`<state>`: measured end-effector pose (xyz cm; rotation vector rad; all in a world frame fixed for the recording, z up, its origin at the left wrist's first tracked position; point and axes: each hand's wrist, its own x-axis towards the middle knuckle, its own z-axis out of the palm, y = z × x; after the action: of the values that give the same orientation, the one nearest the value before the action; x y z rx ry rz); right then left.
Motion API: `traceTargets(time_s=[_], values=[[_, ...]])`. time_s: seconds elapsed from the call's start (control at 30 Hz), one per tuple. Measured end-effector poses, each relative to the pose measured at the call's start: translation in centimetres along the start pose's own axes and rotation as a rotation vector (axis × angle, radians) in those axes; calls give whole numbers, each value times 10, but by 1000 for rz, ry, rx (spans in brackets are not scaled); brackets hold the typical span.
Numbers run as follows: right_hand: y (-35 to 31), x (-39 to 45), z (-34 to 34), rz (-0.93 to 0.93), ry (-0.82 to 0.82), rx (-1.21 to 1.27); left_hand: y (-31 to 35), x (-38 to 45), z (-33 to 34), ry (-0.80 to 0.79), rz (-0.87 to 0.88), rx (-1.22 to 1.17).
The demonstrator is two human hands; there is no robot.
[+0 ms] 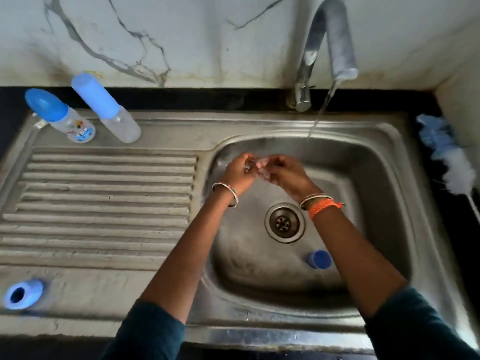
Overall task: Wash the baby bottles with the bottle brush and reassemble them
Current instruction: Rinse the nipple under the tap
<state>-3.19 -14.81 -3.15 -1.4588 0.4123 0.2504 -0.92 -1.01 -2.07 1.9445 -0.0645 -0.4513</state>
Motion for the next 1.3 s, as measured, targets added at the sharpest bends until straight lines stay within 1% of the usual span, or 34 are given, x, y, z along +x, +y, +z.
traceTargets(time_s=[0.07, 0.13, 0.17, 0.23, 0.3, 0.43, 0.53, 0.57, 0.6, 0.63, 0.7, 0.73, 0.77, 0.83, 0.93, 1.0, 1.03, 1.07, 1.13, 1.2, 1.27, 1.3], values=[[-27, -17, -22, -104, 37, 11, 26, -5, 16, -78, -73, -244], [-47, -29, -40, -200, 87, -81, 50, -9, 30, -142, -80, -477], [-53, -32, -47, -243, 116, -133, 60, -10, 36, -155, -58, -537], [-64, -36, -54, -323, 144, -197, 71, -9, 44, -137, -6, -567], [-70, -39, -58, -377, 156, -224, 79, -10, 52, -90, 43, -533], [-75, -41, -57, -364, 190, -290, 84, -10, 61, 28, 161, -363], [-78, -38, -48, -367, 342, -337, 85, -16, 66, 163, 298, -159], [-80, -37, -45, -340, 384, -297, 86, -19, 68, 208, 327, -116], [-83, -37, -43, -299, 379, -233, 86, -22, 70, 236, 328, -109], [-86, -39, -42, -255, 322, -174, 87, -24, 70, 242, 307, -140], [-90, -45, -43, -199, 122, -107, 87, -25, 66, 268, 263, -188], [-91, -49, -44, -188, 38, -93, 86, -23, 61, 305, 253, -170], [-91, -52, -46, -187, -10, -79, 86, -21, 56, 339, 260, -132], [-89, -53, -47, -215, 12, -65, 88, -17, 49, 327, 278, -71], [-91, -52, -42, -278, 192, -154, 91, -18, 54, 230, 218, -74], [-94, -50, -37, -270, 282, -189, 90, -21, 61, 219, 194, -87], [-94, -50, -36, -261, 287, -212, 89, -22, 63, 225, 180, -120], [-93, -50, -34, -254, 259, -231, 88, -22, 64, 234, 156, -161], [-91, -53, -32, -264, 140, -237, 86, -18, 61, 255, 99, -271], [-90, -55, -31, -253, 57, -248, 82, -12, 55, 274, 88, -332], [-93, -55, -31, -162, 77, -274, 79, -13, 53, 271, 143, -259], [-95, -53, -32, -75, 102, -273, 78, -17, 53, 276, 210, -179]])
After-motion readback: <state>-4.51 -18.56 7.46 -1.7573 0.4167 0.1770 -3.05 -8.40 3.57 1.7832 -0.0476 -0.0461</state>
